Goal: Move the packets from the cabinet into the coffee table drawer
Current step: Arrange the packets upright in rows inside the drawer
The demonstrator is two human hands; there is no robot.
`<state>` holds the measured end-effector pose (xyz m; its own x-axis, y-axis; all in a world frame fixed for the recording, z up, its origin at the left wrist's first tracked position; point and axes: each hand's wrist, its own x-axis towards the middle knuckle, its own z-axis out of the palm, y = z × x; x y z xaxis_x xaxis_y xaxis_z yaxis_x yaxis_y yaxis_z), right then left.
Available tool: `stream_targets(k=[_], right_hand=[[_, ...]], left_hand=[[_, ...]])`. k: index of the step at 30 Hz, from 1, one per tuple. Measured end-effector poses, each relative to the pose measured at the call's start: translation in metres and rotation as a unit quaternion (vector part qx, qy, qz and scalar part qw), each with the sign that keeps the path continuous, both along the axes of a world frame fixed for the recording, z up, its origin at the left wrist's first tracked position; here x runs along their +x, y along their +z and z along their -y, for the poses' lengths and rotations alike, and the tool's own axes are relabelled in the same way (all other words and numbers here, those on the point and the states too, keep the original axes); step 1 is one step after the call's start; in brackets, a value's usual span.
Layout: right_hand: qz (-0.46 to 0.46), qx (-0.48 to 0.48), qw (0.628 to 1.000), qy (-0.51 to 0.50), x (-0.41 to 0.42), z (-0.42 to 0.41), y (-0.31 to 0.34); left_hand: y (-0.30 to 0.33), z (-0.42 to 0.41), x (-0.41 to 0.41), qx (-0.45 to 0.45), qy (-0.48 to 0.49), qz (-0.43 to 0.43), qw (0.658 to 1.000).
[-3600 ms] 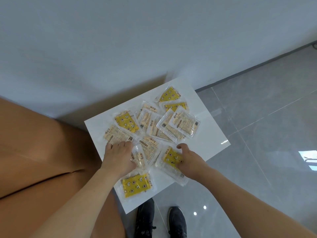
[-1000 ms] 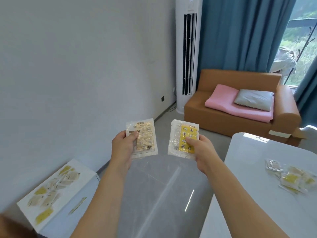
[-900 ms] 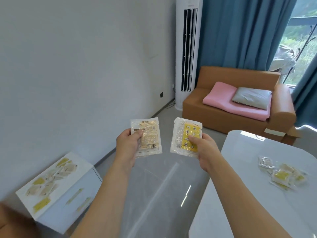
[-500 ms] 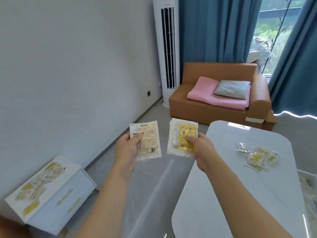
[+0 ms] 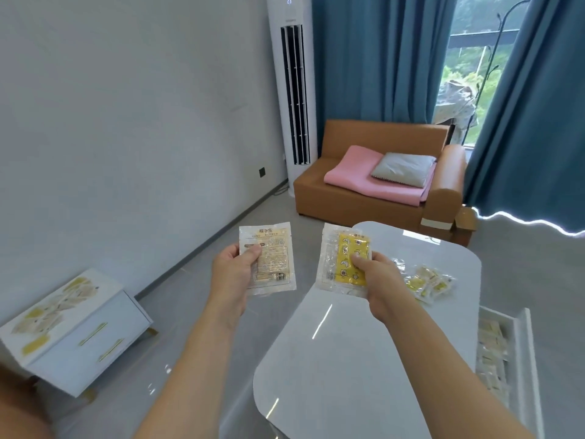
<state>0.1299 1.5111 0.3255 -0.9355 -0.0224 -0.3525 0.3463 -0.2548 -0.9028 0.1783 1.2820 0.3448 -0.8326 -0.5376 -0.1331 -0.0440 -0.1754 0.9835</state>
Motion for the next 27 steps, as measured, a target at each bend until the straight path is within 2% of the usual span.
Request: stream_targets(k=[8, 15, 20, 27], right_hand=[[0.019, 0.019, 1.0, -0.009, -0.002, -0.087, -0.014], [0.04, 0.018, 0.999, -0.011, 0.005, -0.226, -0.025], [0.039, 0.029, 0.999, -0.017, 0.005, -0.325, -0.021], [0.05, 0.034, 0.998, 0.018, -0.003, -0.372, -0.021]], left_hand=[[-0.027, -0.089, -0.005, 0.023, -0.018, 0.034, 0.999], [-0.03, -0.222, 0.001, 0.025, 0.018, 0.028, 0.999], [-0.03, -0.326, 0.014, 0.009, 0.007, 0.036, 0.999], [-0.022, -0.372, 0.013, -0.003, 0.037, 0.021, 0.999]])
